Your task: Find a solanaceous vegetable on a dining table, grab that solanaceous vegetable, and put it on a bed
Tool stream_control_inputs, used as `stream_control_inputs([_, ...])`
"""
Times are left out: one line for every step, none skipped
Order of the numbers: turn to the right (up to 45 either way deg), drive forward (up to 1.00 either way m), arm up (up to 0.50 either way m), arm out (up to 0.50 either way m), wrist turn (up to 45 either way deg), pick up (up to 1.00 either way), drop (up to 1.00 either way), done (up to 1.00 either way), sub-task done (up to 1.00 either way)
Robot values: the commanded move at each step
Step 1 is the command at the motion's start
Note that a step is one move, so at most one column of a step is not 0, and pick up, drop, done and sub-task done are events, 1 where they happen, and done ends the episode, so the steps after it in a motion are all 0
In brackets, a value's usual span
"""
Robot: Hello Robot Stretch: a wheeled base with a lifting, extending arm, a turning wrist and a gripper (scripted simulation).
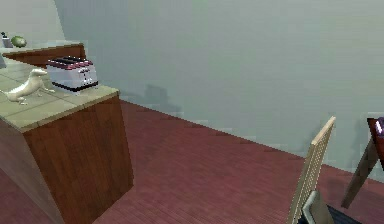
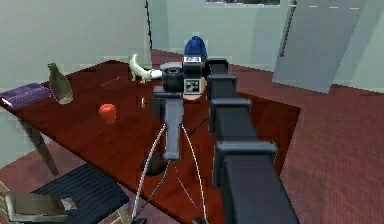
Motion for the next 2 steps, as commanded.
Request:
stream_control_inputs([0.0, 0.0, 0.0, 0.0, 45.0, 0.0, 0.0, 0.0, 0.0])
stream_control_inputs([0.0, 0.0, 0.0, 0.0, 45.0, 0.0, 0.0, 0.0, 0.0])
